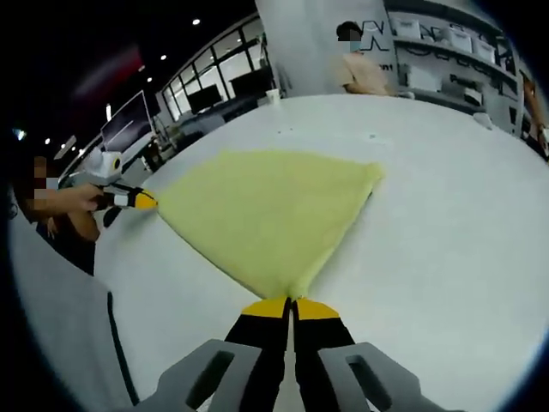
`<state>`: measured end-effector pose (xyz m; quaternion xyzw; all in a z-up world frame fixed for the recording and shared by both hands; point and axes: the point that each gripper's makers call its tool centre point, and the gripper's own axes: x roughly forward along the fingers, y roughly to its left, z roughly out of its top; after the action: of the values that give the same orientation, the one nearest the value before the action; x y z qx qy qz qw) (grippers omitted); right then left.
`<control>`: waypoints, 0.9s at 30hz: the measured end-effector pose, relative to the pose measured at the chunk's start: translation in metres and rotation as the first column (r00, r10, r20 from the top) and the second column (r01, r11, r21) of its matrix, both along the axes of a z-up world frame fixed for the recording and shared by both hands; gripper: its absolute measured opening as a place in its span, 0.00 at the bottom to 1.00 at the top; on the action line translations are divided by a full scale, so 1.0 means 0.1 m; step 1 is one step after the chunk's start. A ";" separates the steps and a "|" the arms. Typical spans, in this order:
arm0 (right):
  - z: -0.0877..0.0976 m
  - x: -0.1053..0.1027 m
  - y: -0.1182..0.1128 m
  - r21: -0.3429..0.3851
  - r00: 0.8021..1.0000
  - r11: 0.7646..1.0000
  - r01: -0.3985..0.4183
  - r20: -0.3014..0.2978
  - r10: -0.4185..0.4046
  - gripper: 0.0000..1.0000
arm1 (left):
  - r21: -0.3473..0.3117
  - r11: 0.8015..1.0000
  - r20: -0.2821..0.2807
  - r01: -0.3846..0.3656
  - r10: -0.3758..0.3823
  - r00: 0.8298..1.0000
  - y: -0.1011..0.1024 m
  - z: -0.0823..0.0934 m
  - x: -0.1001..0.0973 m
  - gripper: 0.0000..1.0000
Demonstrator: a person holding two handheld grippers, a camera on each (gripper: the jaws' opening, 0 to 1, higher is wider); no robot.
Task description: Fold the garment on the visible template until the final outline fits inside the template.
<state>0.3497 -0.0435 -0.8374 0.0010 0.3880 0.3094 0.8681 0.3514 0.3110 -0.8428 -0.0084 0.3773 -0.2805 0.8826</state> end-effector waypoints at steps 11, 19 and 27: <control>0.01 -0.23 -0.04 -0.014 1.000 1.000 -0.027 -0.002 0.027 0.00 | -0.008 0.999 0.012 0.038 -0.038 0.999 -0.04 0.02 -0.30 0.00; -0.03 -0.67 -0.09 0.006 0.999 1.000 -0.013 -0.032 0.013 0.00 | -0.021 0.998 -0.012 0.054 -0.054 0.998 -0.04 -0.03 -0.63 0.00; -0.10 -0.95 -0.14 0.044 0.997 0.997 0.057 -0.050 -0.054 0.00 | -0.011 0.997 -0.005 0.076 -0.076 0.997 -0.09 0.03 -0.87 0.00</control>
<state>0.2543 -0.0579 -0.8472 0.0388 0.4019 0.2938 0.8664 0.2642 0.3023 -0.8402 0.0006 0.3781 -0.3158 0.8702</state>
